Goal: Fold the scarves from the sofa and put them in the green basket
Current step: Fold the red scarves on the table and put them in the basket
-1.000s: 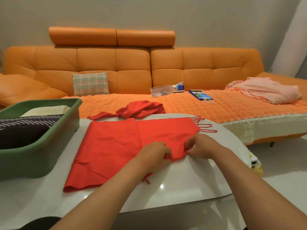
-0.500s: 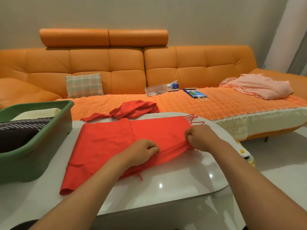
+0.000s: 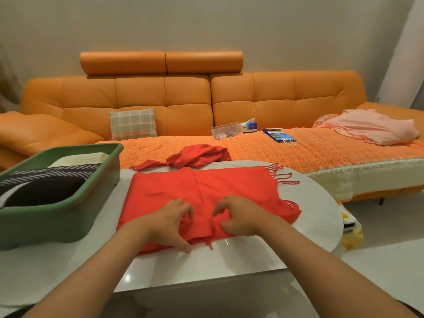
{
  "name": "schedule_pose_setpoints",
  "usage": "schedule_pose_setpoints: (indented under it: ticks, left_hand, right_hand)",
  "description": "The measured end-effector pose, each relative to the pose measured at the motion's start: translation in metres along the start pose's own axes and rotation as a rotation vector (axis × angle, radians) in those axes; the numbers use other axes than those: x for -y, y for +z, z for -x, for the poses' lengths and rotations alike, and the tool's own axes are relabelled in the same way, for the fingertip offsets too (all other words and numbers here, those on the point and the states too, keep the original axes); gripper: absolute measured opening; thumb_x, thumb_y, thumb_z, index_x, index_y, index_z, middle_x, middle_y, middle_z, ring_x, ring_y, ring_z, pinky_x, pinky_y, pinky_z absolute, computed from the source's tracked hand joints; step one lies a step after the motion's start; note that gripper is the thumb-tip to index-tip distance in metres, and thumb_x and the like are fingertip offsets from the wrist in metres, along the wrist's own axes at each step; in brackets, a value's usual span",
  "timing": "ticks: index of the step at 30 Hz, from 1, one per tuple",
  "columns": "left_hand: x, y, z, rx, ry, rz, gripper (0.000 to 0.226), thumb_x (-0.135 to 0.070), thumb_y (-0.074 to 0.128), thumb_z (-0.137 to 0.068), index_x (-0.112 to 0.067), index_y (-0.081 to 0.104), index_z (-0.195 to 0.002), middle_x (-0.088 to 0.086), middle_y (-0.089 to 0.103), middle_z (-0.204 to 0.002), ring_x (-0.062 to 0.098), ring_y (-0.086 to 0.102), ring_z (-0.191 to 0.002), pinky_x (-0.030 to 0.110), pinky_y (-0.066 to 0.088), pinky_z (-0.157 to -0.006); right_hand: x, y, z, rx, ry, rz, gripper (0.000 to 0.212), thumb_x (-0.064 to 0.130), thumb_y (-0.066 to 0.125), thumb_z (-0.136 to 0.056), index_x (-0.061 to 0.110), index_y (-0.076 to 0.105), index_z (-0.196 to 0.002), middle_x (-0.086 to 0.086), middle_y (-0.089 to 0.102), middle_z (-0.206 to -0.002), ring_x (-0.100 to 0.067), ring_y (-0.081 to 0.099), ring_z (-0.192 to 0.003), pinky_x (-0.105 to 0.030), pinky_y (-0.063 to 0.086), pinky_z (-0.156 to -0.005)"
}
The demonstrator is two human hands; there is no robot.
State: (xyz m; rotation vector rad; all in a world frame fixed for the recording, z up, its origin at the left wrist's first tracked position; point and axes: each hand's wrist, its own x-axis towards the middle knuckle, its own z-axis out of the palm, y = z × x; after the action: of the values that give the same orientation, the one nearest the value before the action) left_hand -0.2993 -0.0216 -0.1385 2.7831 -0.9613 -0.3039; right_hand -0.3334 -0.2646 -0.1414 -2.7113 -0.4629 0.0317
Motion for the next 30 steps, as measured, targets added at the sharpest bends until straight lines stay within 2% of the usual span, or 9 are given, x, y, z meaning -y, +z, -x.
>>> schedule_pose_setpoints:
  ticks: [5,9,12,14,17,23,25,27,30]
  left_hand:
    - [0.035,-0.011,0.047,0.115,-0.163,-0.037,0.056,-0.042,0.078,-0.064,-0.039,0.043,-0.108,-0.014,0.041,-0.107,0.010,0.041,-0.102,0.035,0.045,-0.089]
    - [0.062,-0.017,0.082,0.059,-0.270,0.084,0.027,-0.034,0.063,-0.078,-0.034,0.055,-0.103,-0.010,0.052,-0.105,0.013,0.054,-0.097,0.027,0.049,-0.083]
    - [0.075,-0.012,0.104,-0.004,-0.238,0.067,0.025,-0.044,0.072,-0.078,-0.037,0.062,-0.099,-0.015,0.056,-0.102,0.003,0.057,-0.090,0.022,0.050,-0.081]
    - [0.080,-0.007,0.111,-0.072,-0.202,0.003,0.011,-0.039,0.074,-0.081,-0.040,0.064,-0.082,-0.016,0.059,-0.096,0.001,0.058,-0.086,0.018,0.048,-0.078]
    - [0.087,-0.012,0.121,-0.168,-0.245,0.061,0.019,-0.022,0.074,-0.085,-0.035,0.067,-0.074,-0.013,0.068,-0.082,0.001,0.062,-0.077,0.010,0.045,-0.068]
    - [0.091,-0.020,0.146,0.095,-0.312,0.117,0.006,-0.031,0.070,-0.082,-0.030,0.076,-0.081,-0.017,0.071,-0.081,0.000,0.064,-0.075,0.024,0.054,-0.077]
    - [0.087,-0.020,0.140,0.013,-0.311,0.226,0.020,-0.032,0.063,-0.088,-0.024,0.073,-0.072,-0.012,0.071,-0.076,0.001,0.062,-0.068,0.025,0.053,-0.073]
    - [0.088,-0.016,0.124,-0.245,-0.297,0.195,0.025,-0.031,0.058,-0.095,-0.023,0.069,-0.074,-0.008,0.069,-0.077,0.004,0.062,-0.073,0.028,0.051,-0.073]
    - [0.086,-0.001,0.102,-0.452,-0.179,0.110,0.020,-0.031,0.053,-0.100,-0.026,0.066,-0.114,-0.006,0.063,-0.115,0.013,0.057,-0.111,0.032,0.044,-0.098]
  right_hand:
    - [0.028,0.017,-0.010,0.201,-0.033,0.030,0.056,0.028,0.069,-0.076,0.042,0.056,-0.129,0.004,0.049,-0.115,-0.018,0.058,-0.099,-0.034,0.050,-0.090]
    - [0.041,0.021,-0.016,0.044,-0.085,0.050,0.036,0.044,0.062,-0.077,0.037,0.072,-0.111,0.007,0.050,-0.116,-0.013,0.054,-0.100,-0.034,0.046,-0.096]
    - [0.047,0.028,-0.024,0.011,-0.161,0.177,0.039,0.054,0.061,-0.071,0.038,0.073,-0.104,0.008,0.052,-0.113,-0.015,0.049,-0.103,-0.034,0.041,-0.095]
    - [0.049,0.034,-0.028,0.011,-0.178,0.212,0.033,0.050,0.064,-0.074,0.036,0.074,-0.103,0.007,0.054,-0.111,-0.016,0.051,-0.101,-0.034,0.042,-0.092]
    - [0.051,0.034,-0.032,-0.025,-0.170,0.173,0.019,0.041,0.066,-0.082,0.028,0.076,-0.092,0.005,0.061,-0.100,-0.018,0.058,-0.094,-0.035,0.047,-0.086]
    - [0.056,0.034,-0.037,0.102,-0.105,0.075,0.016,0.036,0.063,-0.075,0.026,0.075,-0.079,0.009,0.071,-0.083,-0.009,0.063,-0.077,-0.035,0.053,-0.076]
    - [0.058,0.035,-0.040,0.121,-0.086,0.050,0.026,0.045,0.059,-0.074,0.023,0.071,-0.074,0.004,0.069,-0.079,-0.011,0.062,-0.073,-0.039,0.053,-0.076]
    - [0.058,0.036,-0.044,0.102,-0.067,0.034,0.046,0.060,0.051,-0.075,0.015,0.063,-0.068,-0.006,0.065,-0.076,-0.020,0.060,-0.072,-0.044,0.051,-0.074]
    - [0.059,0.041,-0.047,0.051,-0.085,0.025,0.048,0.065,0.046,-0.085,0.024,0.056,-0.061,0.000,0.058,-0.077,-0.019,0.057,-0.080,-0.045,0.048,-0.080]
